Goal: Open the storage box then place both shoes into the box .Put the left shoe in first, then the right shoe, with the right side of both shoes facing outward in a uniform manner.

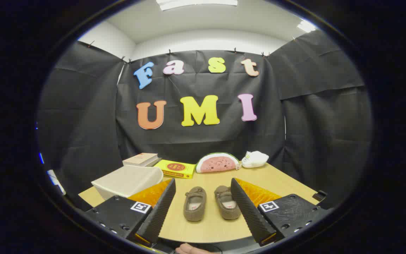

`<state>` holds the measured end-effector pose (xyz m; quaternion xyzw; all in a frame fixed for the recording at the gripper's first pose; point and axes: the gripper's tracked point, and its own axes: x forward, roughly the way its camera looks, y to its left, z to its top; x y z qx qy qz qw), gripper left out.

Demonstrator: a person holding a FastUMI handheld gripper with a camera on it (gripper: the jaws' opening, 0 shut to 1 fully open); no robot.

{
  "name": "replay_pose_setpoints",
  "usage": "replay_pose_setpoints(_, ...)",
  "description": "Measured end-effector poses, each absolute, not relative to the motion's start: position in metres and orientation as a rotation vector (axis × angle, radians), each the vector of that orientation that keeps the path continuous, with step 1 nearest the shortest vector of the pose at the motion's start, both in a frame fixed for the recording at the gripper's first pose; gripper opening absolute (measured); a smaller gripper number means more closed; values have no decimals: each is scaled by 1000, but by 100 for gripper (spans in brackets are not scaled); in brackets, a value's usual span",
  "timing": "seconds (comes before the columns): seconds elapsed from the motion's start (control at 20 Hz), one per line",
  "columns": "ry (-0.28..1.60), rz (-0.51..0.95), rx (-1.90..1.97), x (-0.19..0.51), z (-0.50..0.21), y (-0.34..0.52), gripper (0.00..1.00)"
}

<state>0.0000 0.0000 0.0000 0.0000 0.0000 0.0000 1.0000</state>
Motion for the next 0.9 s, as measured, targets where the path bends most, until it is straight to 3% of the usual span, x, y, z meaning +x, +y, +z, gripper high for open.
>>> replay_pose_setpoints(0.9,59,16,36,17,-23,-17,95)
